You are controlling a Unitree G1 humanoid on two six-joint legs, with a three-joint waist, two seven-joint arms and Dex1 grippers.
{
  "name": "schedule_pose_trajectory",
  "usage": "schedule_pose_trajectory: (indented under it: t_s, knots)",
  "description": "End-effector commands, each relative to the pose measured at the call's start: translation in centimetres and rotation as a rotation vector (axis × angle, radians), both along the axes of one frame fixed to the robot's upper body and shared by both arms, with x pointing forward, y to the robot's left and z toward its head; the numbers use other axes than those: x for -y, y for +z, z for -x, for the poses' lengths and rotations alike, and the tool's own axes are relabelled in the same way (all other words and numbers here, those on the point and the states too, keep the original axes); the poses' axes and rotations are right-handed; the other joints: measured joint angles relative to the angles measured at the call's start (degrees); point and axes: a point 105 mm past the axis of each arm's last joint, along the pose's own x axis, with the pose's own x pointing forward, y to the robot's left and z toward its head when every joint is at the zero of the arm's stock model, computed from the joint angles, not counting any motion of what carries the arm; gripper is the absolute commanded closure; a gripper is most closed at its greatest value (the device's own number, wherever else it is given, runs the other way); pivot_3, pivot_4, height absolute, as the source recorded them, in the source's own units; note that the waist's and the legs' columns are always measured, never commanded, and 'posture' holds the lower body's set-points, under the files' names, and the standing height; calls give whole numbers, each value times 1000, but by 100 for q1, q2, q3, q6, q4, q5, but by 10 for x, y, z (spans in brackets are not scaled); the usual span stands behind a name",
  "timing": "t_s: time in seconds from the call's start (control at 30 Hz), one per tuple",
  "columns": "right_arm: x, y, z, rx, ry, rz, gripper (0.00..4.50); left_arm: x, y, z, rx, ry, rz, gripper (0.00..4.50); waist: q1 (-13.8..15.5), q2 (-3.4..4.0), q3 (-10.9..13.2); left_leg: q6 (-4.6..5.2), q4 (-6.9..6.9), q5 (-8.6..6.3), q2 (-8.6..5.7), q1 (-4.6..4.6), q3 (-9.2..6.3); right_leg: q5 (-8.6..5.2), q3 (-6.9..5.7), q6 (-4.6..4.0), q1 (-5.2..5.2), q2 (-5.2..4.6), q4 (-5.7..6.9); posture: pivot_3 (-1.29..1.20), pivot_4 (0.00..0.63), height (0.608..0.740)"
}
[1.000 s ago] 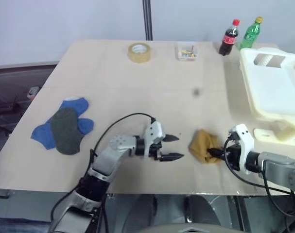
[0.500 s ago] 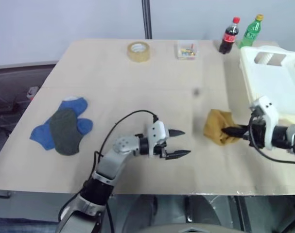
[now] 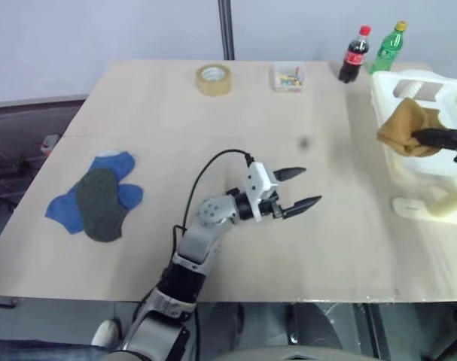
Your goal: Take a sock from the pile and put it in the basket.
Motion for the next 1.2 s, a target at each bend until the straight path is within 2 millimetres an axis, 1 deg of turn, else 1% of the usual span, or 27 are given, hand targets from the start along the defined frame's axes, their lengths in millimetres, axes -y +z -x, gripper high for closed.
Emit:
schedule_pose_trajectory:
  t_s: [0.03, 0.17, 0.23, 0.27, 0.3, 0.33, 0.37, 0.43, 0.47, 0.5, 0.53, 0.57, 0.7, 0.77, 0.8, 0.83, 0.9, 0.93, 1.0, 1.07, 1.13, 1.17, 1.2]
  knots:
    - [29, 7, -10, 32, -142, -43, 4445, -2, 12, -7, 61, 25, 17, 925, -6, 2, 1, 1, 0, -1, 0, -1, 4, 0, 5, 0, -2, -1, -1, 0, 150, 738]
    - [48, -16, -21, -56, -283, -109, 4445, -4, 18, -18, 83, 56, 26, 925, -13, 2, 1, 3, 1, -1, 0, 1, 12, 0, 12, 0, -4, -1, 4, 0, 150, 738]
    - [52, -32, -23, -103, -307, -96, 3575, -3, 19, -20, 83, 54, 34, 925, -13, 3, 1, 3, 1, -1, 0, 2, 12, 0, 12, 0, -5, 0, 6, 0, 150, 738]
    - [52, -38, -23, -122, -303, -91, 3308, -2, 19, -21, 82, 54, 37, 925, -12, 3, 1, 3, 1, -1, -1, 1, 12, 0, 12, 0, -5, 0, 7, 0, 150, 738]
    - [53, -46, -22, -136, -301, -60, 2796, -2, 19, -21, 80, 54, 41, 925, -10, 3, 1, 3, 1, -1, -1, 1, 13, 0, 13, 0, -5, 0, 6, 0, 150, 738]
    - [55, -51, -22, -141, -311, -27, 2393, -2, 19, -21, 77, 54, 44, 925, -7, 3, 1, 3, 1, -1, -1, 0, 14, 0, 14, 1, -5, 0, 6, 0, 150, 738]
    - [60, -53, -23, -131, -324, 26, 1971, -1, 18, -22, 73, 56, 46, 925, -6, 3, 1, 3, 2, -2, -1, -2, 13, 0, 14, 1, -6, -1, 4, 0, 150, 738]
    - [69, -55, -24, -90, -351, 131, 989, 0, 16, -22, 68, 56, 46, 925, -5, 3, 0, 5, 3, -3, -2, -3, 15, 0, 15, 1, -6, -1, 2, 0, 150, 738]
    - [72, -53, -25, -57, -347, 191, 419, 0, 15, -23, 69, 55, 41, 925, -4, 3, 0, 6, 6, -3, -2, -4, 14, 1, 13, 2, -6, -1, 3, 0, 150, 738]
    - [73, -52, -25, -34, -339, 243, 419, 1, 15, -23, 71, 54, 33, 925, 3, 3, 0, 6, 6, -3, -3, -4, 14, 1, 13, 2, -6, -1, 3, 0, 150, 738]
    - [76, -48, -25, -3, -341, 298, 191, 1, 13, -24, 73, 57, 24, 925, 0, 5, 0, 6, 6, -3, -3, -3, 12, 1, 11, 2, -5, -2, 4, 0, 150, 738]
    - [76, -42, -26, 39, -329, 342, 191, 1, 12, -25, 77, 58, 15, 925, -2, 5, -1, 6, 7, -3, -3, -2, 13, 1, 12, 2, -6, -1, 7, 0, 150, 738]
    - [68, -19, -22, 145, -290, 378, 191, -5, 11, -28, 60, 80, 21, 925, -29, 7, 0, 5, 7, -3, -3, 3, 14, 0, 14, 3, -6, -1, 16, 0, 150, 738]
    - [56, -4, -20, 232, -226, 381, 191, -9, 9, -28, 54, 89, 9, 925, -35, 7, 0, 5, 7, -3, -2, 5, 15, 0, 17, 2, -6, 0, 17, 0, 150, 738]
    - [46, 2, -17, 274, -181, 362, 191, -12, 7, -28, 48, 97, 0, 925, -33, 7, 0, 5, 7, -3, -2, 5, 15, 0, 17, 2, -6, 0, 18, 0, 150, 738]
    - [39, 6, -15, 301, -150, 350, 191, -14, 6, -29, 44, 104, -6, 925, -34, 7, 0, 5, 7, -3, -2, 5, 14, 0, 16, 2, -6, 0, 17, 0, 150, 738]
    - [16, 15, -10, 394, -40, 306, 191, -21, 3, -28, 39, 120, -33, 925, -40, 6, 1, 5, 7, -3, 0, 6, 14, 0, 17, 2, -6, 2, 17, 0, 150, 738]
    - [0, 14, -5, 435, 34, 254, 191, -25, 0, -28, 29, 136, -62, 925, -43, 6, 1, 5, 6, -3, 3, 5, 12, 0, 16, 2, -6, 5, 16, 0, 150, 738]
    - [-33, 3, 6, 461, 171, 175, 191, -38, -5, -24, 24, 176, -100, 925, -43, 3, 1, 5, 6, -3, 6, 6, 11, 0, 17, 2, -5, 7, 16, 0, 150, 738]
    - [-65, -18, 21, 450, 306, 117, 191, -53, -15, -18, -15, 223, -143, 925, -31, 4, 0, 5, 7, -3, 11, 8, 9, 1, 18, 2, -5, 11, 18, 0, 150, 738]
    - [-87, -39, 37, 434, 396, 76, 191, -67, -22, -9, -59, 267, -169, 925, -12, 5, 0, 6, 7, -3, 10, 5, 5, 0, 15, 2, -5, 9, 18, 0, 150, 738]
    - [-95, -51, 46, 406, 436, 55, 191, -73, -25, -2, -77, 277, -174, 925, 2, 7, 1, 6, 7, -3, 10, 4, 4, 0, 15, 2, -5, 7, 17, 0, 150, 738]
    - [-100, -58, 52, 387, 459, 43, 191, -76, -26, 3, -91, 282, -176, 925, 8, 8, 1, 6, 6, -3, 6, 3, 4, 0, 15, 2, -5, 1, 16, 0, 150, 738]
